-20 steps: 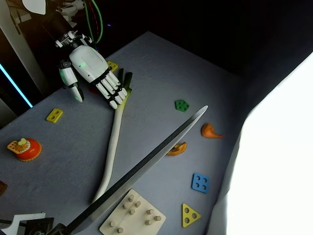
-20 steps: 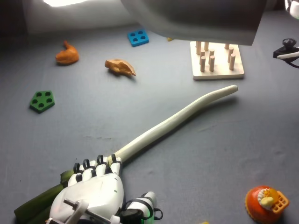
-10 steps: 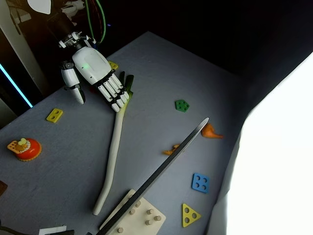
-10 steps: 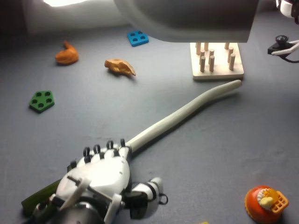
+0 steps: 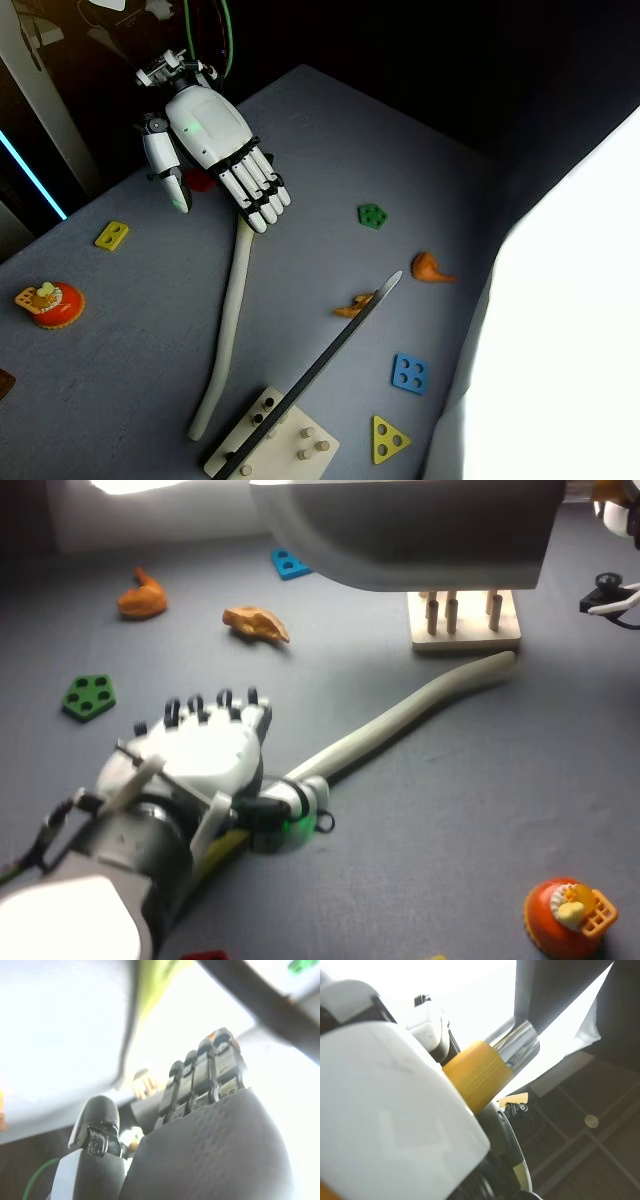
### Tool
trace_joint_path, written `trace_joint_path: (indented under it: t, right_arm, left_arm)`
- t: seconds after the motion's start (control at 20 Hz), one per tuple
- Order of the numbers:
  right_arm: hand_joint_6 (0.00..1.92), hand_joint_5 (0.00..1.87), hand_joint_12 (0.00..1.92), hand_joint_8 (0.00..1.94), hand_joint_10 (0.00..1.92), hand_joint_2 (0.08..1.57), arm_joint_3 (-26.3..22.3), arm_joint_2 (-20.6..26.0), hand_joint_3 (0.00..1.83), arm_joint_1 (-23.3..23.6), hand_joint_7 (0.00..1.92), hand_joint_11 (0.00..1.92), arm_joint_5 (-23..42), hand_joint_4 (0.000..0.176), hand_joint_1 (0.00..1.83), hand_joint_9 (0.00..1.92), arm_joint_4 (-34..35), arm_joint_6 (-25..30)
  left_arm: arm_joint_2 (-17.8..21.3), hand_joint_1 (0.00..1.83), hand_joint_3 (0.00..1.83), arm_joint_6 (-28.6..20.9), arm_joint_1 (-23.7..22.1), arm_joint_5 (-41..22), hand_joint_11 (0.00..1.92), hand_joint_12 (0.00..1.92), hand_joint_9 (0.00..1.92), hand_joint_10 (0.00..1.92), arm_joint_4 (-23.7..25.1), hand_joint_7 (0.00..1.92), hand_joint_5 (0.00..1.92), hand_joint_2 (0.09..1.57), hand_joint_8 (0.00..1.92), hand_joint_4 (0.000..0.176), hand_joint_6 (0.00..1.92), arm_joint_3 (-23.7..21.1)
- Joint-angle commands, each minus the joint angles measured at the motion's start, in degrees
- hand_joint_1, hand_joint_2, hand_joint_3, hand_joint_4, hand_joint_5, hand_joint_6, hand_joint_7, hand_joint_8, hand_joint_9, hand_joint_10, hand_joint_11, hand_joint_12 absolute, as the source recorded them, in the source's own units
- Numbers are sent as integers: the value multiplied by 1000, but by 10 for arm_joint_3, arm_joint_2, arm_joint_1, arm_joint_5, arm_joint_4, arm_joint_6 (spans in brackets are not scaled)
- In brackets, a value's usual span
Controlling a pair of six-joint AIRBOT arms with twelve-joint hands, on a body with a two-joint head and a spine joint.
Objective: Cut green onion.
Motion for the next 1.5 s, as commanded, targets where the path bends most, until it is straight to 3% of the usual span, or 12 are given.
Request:
trace_joint_path:
  t: [0.0,0.2,0.25,0.4,0.8,0.9,1.3,1.35,1.45]
  right_arm:
    - [1921,1317,1921,1941,1921,776,6,5,864,1,1606,1707,79,176,1588,1659,7,5]
    - [1921,1315,1921,1941,1921,798,20,-6,819,1,1597,1719,79,176,1539,1668,7,5]
    - [1921,1351,1921,1941,1921,801,23,-8,818,1,1611,1729,79,176,1534,1678,7,5]
    - [1921,1329,1921,1941,1921,810,40,-19,794,-3,1581,1707,79,176,1515,1650,-1,14]
    - [1921,1348,1921,1941,1921,804,49,-29,777,-10,1591,1694,79,176,1534,1643,-9,22]
    - [1921,1351,1921,1941,1921,799,49,-29,776,-10,1590,1689,82,176,1539,1638,-16,25]
    - [1921,1325,1921,1941,1921,796,65,-20,790,-20,1590,1696,90,176,1537,1644,-44,63]
    - [1921,1343,1921,1941,1921,816,152,-87,773,-26,1571,1686,56,176,1526,1628,-50,100]
    - [1921,1324,1921,1941,1921,816,151,-88,772,-26,1578,1691,56,176,1526,1636,-50,105]
  left_arm:
    - [5,147,2,22,-16,-7,0,0,16,6,50,23,18,1397,6,0,5,6]
    - [12,97,10,63,-47,-46,8,6,37,7,50,42,40,1423,2,0,5,15]
    - [12,154,3,69,-50,-50,4,6,41,7,49,60,60,1413,7,0,11,16]
    - [12,166,0,130,-69,-84,5,4,42,6,35,48,68,1404,5,0,9,20]
    - [31,141,2,139,-65,-97,0,97,43,0,30,45,48,1401,3,0,3,24]
    - [37,116,4,139,-62,-97,0,11,16,4,28,26,32,1409,2,0,2,26]
    - [45,163,0,139,-62,-97,11,7,32,7,22,44,58,1400,4,0,6,39]
    - [45,214,0,139,-62,-95,19,21,53,7,16,59,70,1392,5,0,9,35]
    - [46,214,0,139,-63,-95,29,31,61,9,15,69,80,1390,8,0,12,35]
